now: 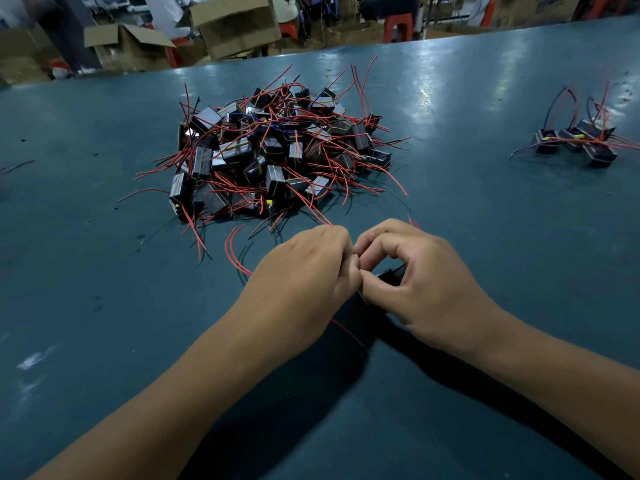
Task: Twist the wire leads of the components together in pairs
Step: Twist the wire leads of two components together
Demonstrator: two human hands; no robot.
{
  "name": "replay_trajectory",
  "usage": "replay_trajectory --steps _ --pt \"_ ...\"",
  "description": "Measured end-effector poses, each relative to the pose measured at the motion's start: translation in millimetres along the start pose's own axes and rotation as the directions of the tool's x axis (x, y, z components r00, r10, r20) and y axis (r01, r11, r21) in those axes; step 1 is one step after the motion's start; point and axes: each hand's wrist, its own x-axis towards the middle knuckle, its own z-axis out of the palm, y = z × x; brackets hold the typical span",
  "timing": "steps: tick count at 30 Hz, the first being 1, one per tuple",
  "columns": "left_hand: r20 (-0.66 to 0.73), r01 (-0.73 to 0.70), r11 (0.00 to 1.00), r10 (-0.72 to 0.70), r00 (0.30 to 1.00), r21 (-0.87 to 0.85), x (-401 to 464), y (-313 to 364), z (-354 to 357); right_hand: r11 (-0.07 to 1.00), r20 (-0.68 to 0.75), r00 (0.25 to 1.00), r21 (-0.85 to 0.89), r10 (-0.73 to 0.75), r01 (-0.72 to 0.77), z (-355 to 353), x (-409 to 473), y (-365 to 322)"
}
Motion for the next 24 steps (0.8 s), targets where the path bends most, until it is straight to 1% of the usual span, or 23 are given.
replay_trajectory --steps 4,6,8,11,13,15,16,18,19,20,21,23,24 --pt "0.036 -0.088 0.993 0.085 0.996 0.084 0.2 0.4 -6.4 1.0 0.005 1.0 -0.01 -0.002 0.002 -2.2 0.0 -0.6" --pt "0.051 -0.083 0.991 0.078 0.996 0.104 0.4 0.5 -6.7 1.0 0.019 1.0 -0.01 -0.006 0.007 -2.6 -0.1 -0.9" --pt "0.053 -0.034 0.995 0.029 0.998 0.089 0.3 0.7 -4.3 1.0 0.024 1.0 -0.019 -0.014 0.014 -1.4 -0.2 -1.4" --pt "0.017 0.114 0.993 -0.114 0.993 0.003 1.1 1.4 1.7 0.996 -0.007 0.999 -0.076 -0.046 0.045 2.8 -1.5 -2.8" --pt "0.015 0.188 0.979 -0.188 0.982 -0.077 2.3 -0.6 6.2 0.99 -0.014 0.997 -0.119 -0.079 0.076 5.4 -1.9 -3.7" --pt "0.036 0.214 0.958 -0.211 0.977 -0.192 3.9 -4.5 8.6 0.986 -0.012 0.995 -0.136 -0.102 0.099 5.4 -1.7 -3.2" --pt "0.05 0.205 0.948 -0.199 0.979 -0.245 4.8 -7.7 8.0 0.987 -0.008 0.995 -0.124 -0.101 0.099 4.0 -1.4 -2.5" --pt "0.065 0.13 0.939 -0.115 0.991 -0.318 6.2 -15.1 0.8 0.994 0.017 0.997 -0.078 -0.072 0.073 -0.5 0.5 0.2" --pt "0.049 0.062 0.941 -0.049 0.998 -0.332 6.7 -20.1 -5.1 0.997 0.041 0.998 -0.058 -0.053 0.055 -3.1 1.8 1.7" --pt "0.017 -0.022 0.948 0.029 0.999 -0.317 7.4 -26.2 -11.5 0.998 0.07 0.997 -0.043 -0.037 0.041 -5.7 3.1 3.0" --pt "-0.018 -0.115 0.957 0.115 0.993 -0.266 7.6 -32.2 -17.9 0.999 0.097 0.995 -0.031 -0.025 0.028 -8.0 4.1 4.2" --pt "-0.042 -0.281 0.947 0.278 0.96 -0.154 8.5 -42.6 -25.2 1.0 0.132 0.991 -0.017 -0.01 0.012 -11.1 5.9 6.1" --pt "-0.04 -0.339 0.932 0.336 0.941 -0.127 9.4 -46.2 -26.1 1.0 0.144 0.99 -0.012 -0.009 0.011 -12.0 6.5 6.9"
